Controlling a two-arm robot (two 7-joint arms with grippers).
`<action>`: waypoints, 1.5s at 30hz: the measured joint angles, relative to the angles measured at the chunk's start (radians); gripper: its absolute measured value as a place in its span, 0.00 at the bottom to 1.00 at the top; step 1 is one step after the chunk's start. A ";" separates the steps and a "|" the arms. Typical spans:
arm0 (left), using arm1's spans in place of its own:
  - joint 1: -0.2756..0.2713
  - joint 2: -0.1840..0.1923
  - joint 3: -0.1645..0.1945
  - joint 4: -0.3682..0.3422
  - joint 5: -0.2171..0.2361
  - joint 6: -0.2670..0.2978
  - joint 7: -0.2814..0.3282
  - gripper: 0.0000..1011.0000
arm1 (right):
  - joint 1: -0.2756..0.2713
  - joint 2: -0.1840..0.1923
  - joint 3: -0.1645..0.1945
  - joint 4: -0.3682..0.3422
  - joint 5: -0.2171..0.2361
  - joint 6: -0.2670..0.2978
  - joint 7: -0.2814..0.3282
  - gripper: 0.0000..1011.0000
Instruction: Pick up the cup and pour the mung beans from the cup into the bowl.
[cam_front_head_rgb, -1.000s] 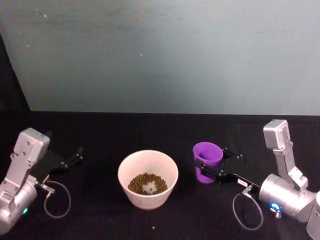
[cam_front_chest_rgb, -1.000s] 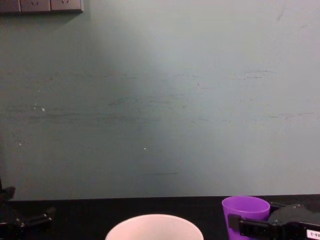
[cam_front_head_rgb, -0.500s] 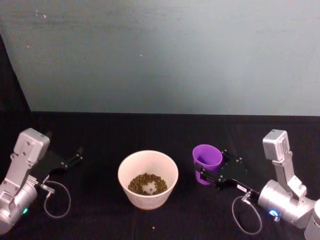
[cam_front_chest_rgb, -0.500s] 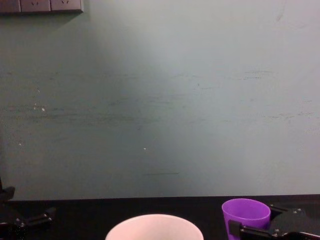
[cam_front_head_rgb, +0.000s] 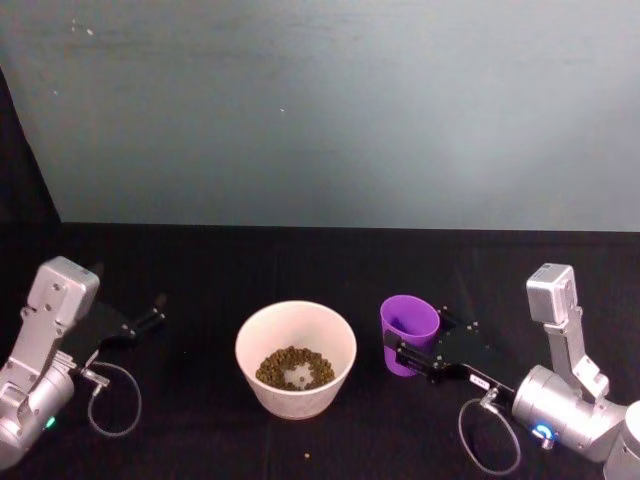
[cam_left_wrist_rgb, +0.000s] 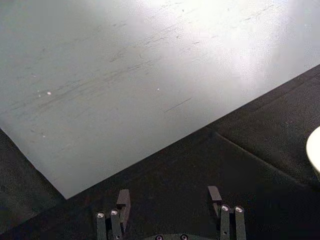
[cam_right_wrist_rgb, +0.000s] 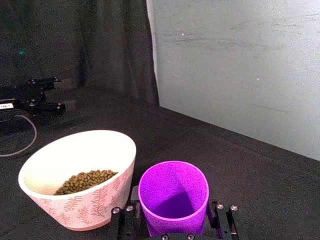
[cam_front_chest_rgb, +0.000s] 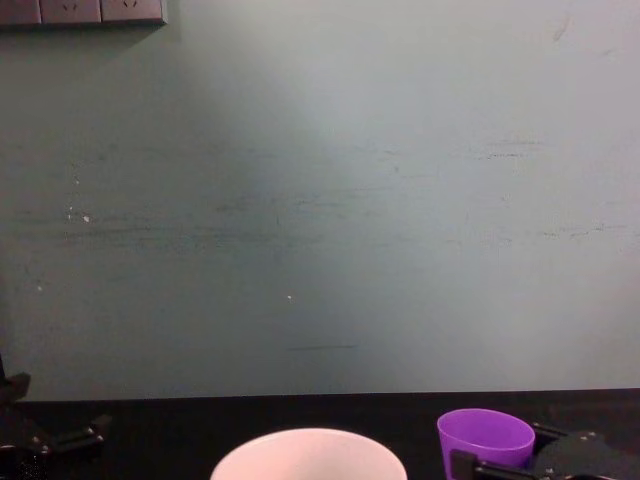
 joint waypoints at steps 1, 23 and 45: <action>0.000 0.000 0.000 0.000 0.000 0.000 0.000 0.99 | 0.000 0.000 0.000 -0.001 0.000 0.000 0.000 0.74; 0.000 0.000 0.000 0.000 0.000 0.000 0.000 0.99 | -0.019 0.017 0.006 -0.058 -0.001 0.019 -0.018 0.99; 0.000 0.000 0.000 0.000 0.000 0.000 0.000 0.99 | -0.344 0.061 0.198 -0.556 -0.053 0.217 -0.489 0.99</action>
